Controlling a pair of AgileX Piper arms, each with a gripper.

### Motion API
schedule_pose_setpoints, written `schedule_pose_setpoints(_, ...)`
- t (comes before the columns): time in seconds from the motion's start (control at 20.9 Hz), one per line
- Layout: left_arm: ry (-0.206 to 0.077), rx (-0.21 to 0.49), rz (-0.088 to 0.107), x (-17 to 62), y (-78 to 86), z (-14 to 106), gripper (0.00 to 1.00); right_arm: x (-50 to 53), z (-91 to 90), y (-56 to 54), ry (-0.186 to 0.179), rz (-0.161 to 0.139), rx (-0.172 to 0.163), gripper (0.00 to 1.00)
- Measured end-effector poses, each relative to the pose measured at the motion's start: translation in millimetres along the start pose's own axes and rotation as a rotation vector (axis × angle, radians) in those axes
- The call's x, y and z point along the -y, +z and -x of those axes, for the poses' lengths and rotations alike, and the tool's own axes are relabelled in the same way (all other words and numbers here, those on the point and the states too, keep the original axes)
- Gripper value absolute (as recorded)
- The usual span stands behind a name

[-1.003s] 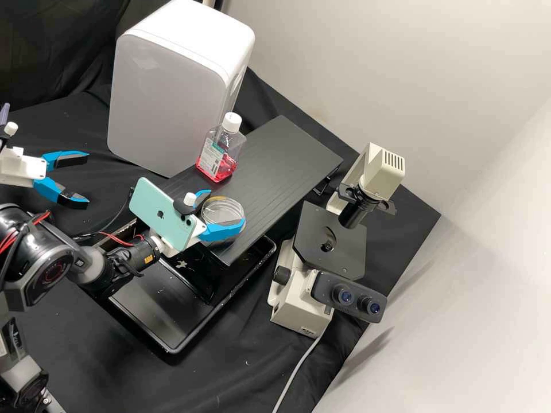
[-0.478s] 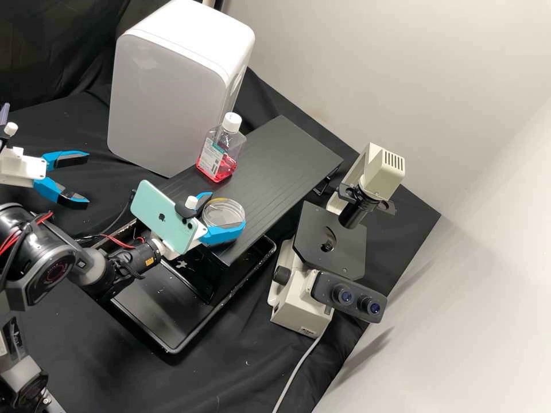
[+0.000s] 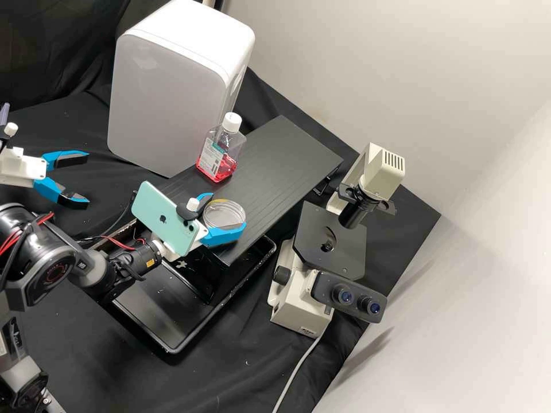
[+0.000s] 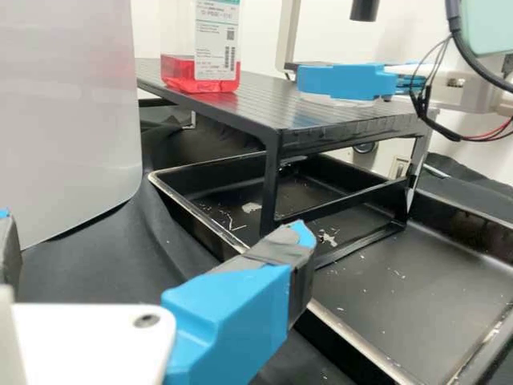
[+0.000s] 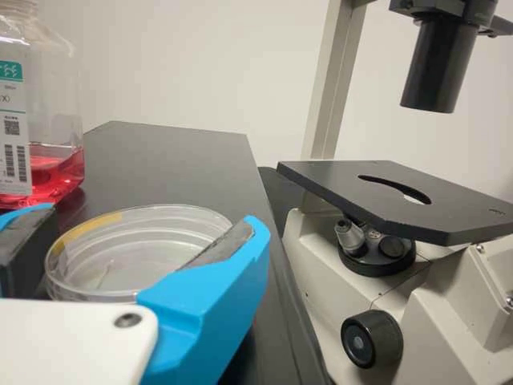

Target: Place the lid on the petri dish

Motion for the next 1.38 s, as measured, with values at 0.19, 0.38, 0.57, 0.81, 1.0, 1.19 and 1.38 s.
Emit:
schedule_pose_setpoints(0.19, -0.001, 0.002, 0.000, 0.2, 0.7, 0.0, 1.00, 0.4, -0.1, 1.8, 0.001, -0.005, -0.001, 0.00)
schedule_pose_setpoints(0.38, -0.001, 0.002, 0.000, 0.2, 0.7, 0.0, 1.00, -0.5, -0.2, 2.6, 0.003, -0.020, -0.002, 0.00)
schedule_pose_setpoints(0.57, -0.001, 0.002, 0.000, 0.2, 0.7, 0.0, 1.00, -0.7, -0.2, 2.8, 0.003, -0.040, -0.002, 0.00)
schedule_pose_setpoints(0.81, -0.001, 0.002, 0.000, 0.2, 0.7, 0.0, 1.00, -1.0, -0.3, 3.1, 0.004, -0.043, -0.001, 0.00)
schedule_pose_setpoints(1.0, -0.001, 0.002, -0.007, 0.2, 0.7, 0.0, 1.00, -0.4, 0.9, 3.8, 0.002, -0.042, 0.001, 0.00)
schedule_pose_setpoints(1.19, -0.001, 0.002, -0.007, 0.2, 0.7, 0.0, 1.00, -1.6, 1.7, 5.8, 0.007, -0.038, 0.003, 1.00)
schedule_pose_setpoints(1.38, -0.001, 0.002, -0.007, 0.2, 0.7, 0.0, 1.00, -0.6, 3.7, 6.9, 0.004, -0.038, 0.006, 1.00)
